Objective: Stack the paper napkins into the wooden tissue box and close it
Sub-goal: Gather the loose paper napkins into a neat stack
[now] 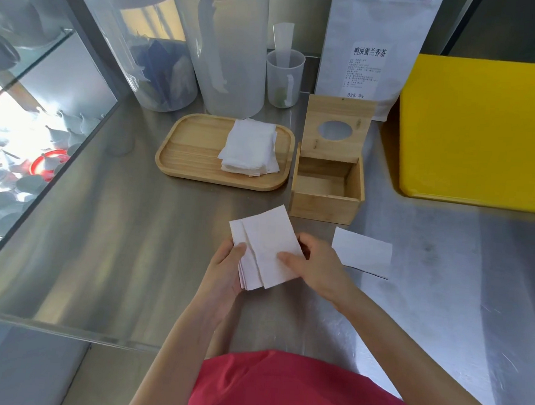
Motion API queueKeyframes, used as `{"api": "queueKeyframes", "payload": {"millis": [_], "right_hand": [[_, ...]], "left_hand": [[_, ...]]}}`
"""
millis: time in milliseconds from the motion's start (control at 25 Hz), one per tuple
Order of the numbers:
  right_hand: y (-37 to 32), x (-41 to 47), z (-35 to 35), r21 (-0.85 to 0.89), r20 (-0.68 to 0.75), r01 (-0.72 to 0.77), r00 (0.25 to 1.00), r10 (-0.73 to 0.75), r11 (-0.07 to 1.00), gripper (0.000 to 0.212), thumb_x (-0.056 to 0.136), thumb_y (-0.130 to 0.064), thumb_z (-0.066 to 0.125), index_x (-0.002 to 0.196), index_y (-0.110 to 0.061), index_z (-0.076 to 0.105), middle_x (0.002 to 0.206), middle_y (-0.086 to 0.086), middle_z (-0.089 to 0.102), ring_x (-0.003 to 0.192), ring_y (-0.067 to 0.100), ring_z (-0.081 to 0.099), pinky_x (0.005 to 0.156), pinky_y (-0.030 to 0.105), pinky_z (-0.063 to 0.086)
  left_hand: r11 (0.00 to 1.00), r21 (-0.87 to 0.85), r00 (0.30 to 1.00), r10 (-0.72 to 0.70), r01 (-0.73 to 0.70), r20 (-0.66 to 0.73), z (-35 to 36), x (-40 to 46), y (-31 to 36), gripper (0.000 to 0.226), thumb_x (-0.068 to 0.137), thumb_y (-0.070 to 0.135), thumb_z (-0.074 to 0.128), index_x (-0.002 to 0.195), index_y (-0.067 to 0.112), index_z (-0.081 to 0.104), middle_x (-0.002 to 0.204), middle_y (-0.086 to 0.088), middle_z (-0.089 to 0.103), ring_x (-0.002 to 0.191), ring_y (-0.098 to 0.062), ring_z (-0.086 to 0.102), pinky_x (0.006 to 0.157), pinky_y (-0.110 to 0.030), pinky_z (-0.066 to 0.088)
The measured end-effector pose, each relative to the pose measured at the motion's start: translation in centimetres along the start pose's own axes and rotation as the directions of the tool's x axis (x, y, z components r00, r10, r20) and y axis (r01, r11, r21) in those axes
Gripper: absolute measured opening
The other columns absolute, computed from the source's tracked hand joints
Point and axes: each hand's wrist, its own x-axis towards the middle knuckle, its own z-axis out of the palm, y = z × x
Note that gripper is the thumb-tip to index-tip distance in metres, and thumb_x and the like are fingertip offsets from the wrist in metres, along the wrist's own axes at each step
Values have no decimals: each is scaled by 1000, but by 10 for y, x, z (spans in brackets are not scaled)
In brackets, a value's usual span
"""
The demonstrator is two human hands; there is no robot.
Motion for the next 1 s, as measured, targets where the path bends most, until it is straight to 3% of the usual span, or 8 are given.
{"api": "queueKeyframes", "payload": {"millis": [80,360,520,800,920,1000], "right_hand": [[2,0,3,-60,-31,30,999,-32,998,22,82,-20,61,103,-10,60,102,4,67,84,16,57,72,30,45],[5,-1,7,-97,-88,-3,996,-6,995,28,80,-22,63,104,-9,56,106,8,67,84,18,56,70,29,45],[9,-1,10,-190,-93,-32,996,14,981,30,79,-24,61,104,-9,51,105,10,66,94,28,59,67,28,41],[12,-2,-1,-185,-52,-33,998,24,982,31,84,-32,58,106,-10,53,101,5,64,92,23,59,72,30,45],[20,2,-23,-209,-143,-18,990,-12,978,19,88,-29,54,100,-15,58,91,-2,61,89,17,59,74,27,43],[32,7,-45,-389,-236,-42,970,-56,920,18,87,-23,54,102,-14,58,101,4,62,98,22,57,80,32,46]], "left_hand": [[1000,-8,1000,-19,19,-7,4,0,-2,30,97,15,35,122,7,50,121,-15,59,103,-30,58,84,-43,49],[998,48,999,-45,45,-2,12,1,-7,35,97,23,38,125,7,51,124,-18,61,111,-34,58,101,-53,43],[987,159,999,-8,2,41,17,-1,-11,29,96,15,39,121,8,52,120,-16,62,101,-27,60,95,-48,45],[980,199,998,9,-21,59,19,-2,-12,26,96,11,39,119,9,52,111,-11,63,96,-25,59,83,-42,48],[979,200,998,21,-34,67,18,-2,-12,19,96,13,40,103,18,57,102,-4,65,91,-20,61,77,-37,48],[980,196,998,20,-33,63,18,-2,-12,18,96,13,41,96,20,57,99,-2,65,89,-18,61,73,-34,47]]}}
